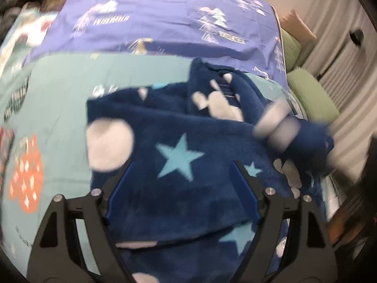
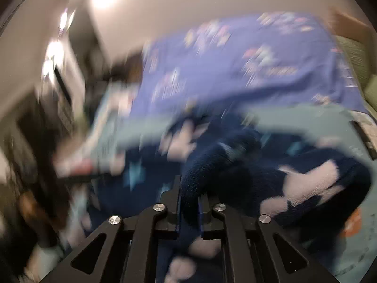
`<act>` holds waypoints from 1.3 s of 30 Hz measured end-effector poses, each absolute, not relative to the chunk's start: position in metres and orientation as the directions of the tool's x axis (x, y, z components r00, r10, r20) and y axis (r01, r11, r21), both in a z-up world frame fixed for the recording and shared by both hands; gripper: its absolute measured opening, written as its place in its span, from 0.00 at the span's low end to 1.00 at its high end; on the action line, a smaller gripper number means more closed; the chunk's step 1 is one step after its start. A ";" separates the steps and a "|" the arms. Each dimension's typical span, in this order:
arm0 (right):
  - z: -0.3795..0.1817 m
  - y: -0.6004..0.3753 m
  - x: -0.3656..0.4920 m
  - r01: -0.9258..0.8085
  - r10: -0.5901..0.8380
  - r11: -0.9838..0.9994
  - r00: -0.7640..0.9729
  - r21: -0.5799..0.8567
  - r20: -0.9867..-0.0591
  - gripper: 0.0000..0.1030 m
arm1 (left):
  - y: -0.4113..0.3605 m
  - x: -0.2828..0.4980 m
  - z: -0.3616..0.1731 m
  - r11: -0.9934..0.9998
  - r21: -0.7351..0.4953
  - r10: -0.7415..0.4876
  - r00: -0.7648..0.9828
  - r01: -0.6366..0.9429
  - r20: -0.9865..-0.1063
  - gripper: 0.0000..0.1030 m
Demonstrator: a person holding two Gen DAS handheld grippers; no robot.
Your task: Fold small clothes
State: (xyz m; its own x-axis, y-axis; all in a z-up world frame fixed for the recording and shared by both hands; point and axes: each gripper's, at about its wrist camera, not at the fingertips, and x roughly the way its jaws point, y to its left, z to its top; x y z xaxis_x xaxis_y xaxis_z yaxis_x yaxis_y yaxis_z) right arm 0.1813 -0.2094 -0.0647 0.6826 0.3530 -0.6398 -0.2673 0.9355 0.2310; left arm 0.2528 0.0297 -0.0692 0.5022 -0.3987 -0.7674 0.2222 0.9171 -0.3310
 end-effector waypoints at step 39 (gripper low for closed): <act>-0.071 -0.193 0.122 -0.219 0.080 0.967 0.740 -0.127 -0.668 0.50 | -0.044 0.253 -0.091 0.605 -0.758 -0.794 0.118 0.242 -0.596 0.91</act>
State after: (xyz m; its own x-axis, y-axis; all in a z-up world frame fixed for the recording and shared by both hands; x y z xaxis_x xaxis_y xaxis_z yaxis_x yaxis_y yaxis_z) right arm 0.1215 -0.1927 -0.0709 0.7400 0.0801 -0.6679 -0.2192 0.9674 -0.1269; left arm 0.2527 -0.0436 -0.0908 0.1184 -0.7941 -0.5961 0.2425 0.6053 -0.7582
